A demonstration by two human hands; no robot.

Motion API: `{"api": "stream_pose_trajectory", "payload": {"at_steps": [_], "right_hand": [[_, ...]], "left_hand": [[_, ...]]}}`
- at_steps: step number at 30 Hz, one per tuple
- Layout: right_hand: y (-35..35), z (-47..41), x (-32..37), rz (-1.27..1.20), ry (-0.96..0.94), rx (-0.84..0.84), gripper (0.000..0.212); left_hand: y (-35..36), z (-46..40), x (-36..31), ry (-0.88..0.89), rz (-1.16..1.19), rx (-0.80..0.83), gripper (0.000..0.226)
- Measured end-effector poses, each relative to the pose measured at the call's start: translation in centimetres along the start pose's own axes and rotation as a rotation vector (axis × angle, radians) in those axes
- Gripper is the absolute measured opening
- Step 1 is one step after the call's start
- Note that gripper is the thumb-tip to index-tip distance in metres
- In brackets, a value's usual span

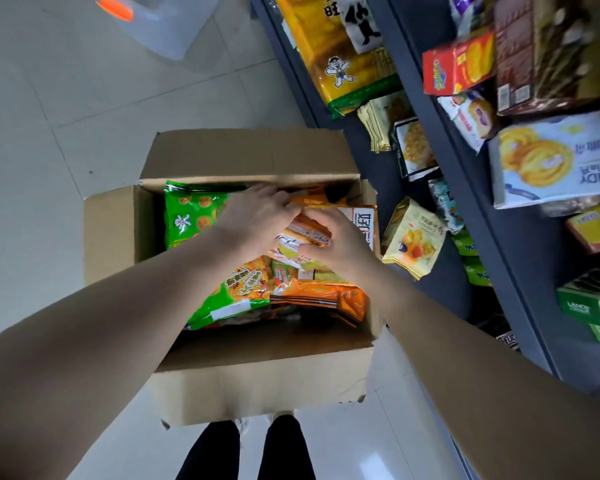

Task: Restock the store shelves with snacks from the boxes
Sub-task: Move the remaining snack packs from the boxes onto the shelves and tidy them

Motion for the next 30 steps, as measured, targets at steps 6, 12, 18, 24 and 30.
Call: {"api": "stream_pose_trajectory", "payload": {"at_steps": [6, 12, 18, 24, 30], "right_hand": [[-1.0, 0.1, -5.3, -0.097, 0.294, -0.062, 0.058], [1.9, 0.2, -13.4, -0.021, 0.794, -0.102, 0.072], [4.4, -0.3, -11.4, -0.074, 0.73, -0.137, 0.067], [1.5, 0.8, -7.1, -0.104, 0.526, -0.172, 0.073], [-4.0, 6.7, -2.2, 0.156, 0.438, -0.216, 0.065]], "left_hand": [[1.8, 1.7, 1.8, -0.266, -0.027, 0.133, 0.059], [2.9, 1.6, 2.3, -0.275, -0.055, 0.119, 0.058], [3.0, 2.0, 2.1, -0.244, -0.046, 0.068, 0.067], [2.6, 4.8, 0.3, -0.324, -0.002, 0.03, 0.062], [-2.8, 10.3, -0.8, -0.62, 0.312, -0.102, 0.051]]}}
Point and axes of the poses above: each hand's wrist, its own z-axis away from the middle knuckle, its own y-axis out of the palm, x = y × z, the point moved 7 cm from there along -z, towards the middle knuckle, and after that the axes turned 15 degrees about z, right-handed, at the moved point
